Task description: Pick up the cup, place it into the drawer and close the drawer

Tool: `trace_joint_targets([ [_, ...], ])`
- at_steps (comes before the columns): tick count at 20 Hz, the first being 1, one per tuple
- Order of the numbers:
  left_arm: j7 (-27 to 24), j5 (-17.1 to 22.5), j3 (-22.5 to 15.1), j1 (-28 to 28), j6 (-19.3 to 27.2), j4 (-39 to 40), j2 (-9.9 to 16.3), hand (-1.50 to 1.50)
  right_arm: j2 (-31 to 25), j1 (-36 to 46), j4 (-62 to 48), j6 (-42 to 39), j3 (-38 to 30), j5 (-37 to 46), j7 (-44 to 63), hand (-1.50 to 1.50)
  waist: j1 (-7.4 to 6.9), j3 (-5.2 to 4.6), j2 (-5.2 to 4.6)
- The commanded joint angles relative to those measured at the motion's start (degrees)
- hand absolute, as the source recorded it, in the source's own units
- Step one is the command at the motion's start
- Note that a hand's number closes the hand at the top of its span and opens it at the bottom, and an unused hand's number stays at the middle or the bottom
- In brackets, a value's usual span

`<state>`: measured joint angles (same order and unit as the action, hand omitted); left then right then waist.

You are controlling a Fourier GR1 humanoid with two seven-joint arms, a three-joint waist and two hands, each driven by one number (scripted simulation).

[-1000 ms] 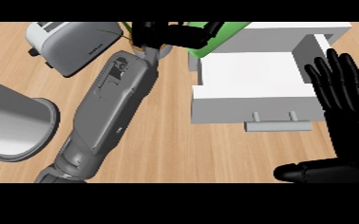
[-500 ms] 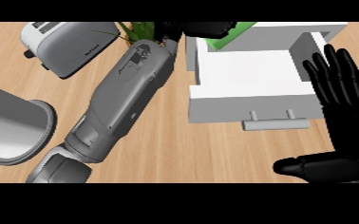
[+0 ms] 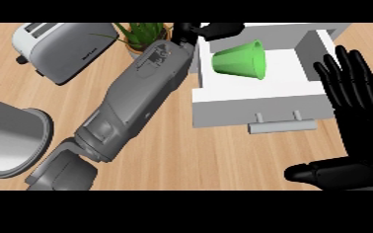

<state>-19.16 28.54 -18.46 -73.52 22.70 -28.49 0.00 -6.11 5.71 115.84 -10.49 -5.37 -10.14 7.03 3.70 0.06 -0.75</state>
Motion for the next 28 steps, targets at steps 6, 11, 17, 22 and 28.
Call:
trace_joint_targets([
  [6,-1.1,4.9,-10.6,-0.2,2.3,3.9,0.0,1.5,-0.1,3.0,-2.8,-0.6,0.2,-0.6,-0.5,-1.5,1.8,0.05,-0.45],
  [11,0.3,4.0,-15.1,-1.9,6.3,6.6,0.0,-1.5,-0.4,4.3,0.5,-0.4,1.0,-1.8,2.7,-1.5,3.14,0.05,-0.67],
  [17,0.2,7.7,-16.0,-2.1,5.3,5.7,0.0,-1.5,-0.2,3.7,0.6,-1.0,0.3,-3.6,2.1,-1.5,2.6,0.03,-0.65],
  [22,-4.9,12.6,-13.9,-1.6,4.1,3.1,0.0,-1.5,0.8,2.9,0.1,-1.4,0.4,-5.1,1.0,-1.5,2.47,0.02,-0.68],
  [28,-6.6,17.3,-10.9,-3.5,2.8,-2.3,0.0,-1.5,-1.7,4.2,1.3,-2.2,-1.6,-10.1,6.2,-1.5,-0.7,-0.04,0.3],
])
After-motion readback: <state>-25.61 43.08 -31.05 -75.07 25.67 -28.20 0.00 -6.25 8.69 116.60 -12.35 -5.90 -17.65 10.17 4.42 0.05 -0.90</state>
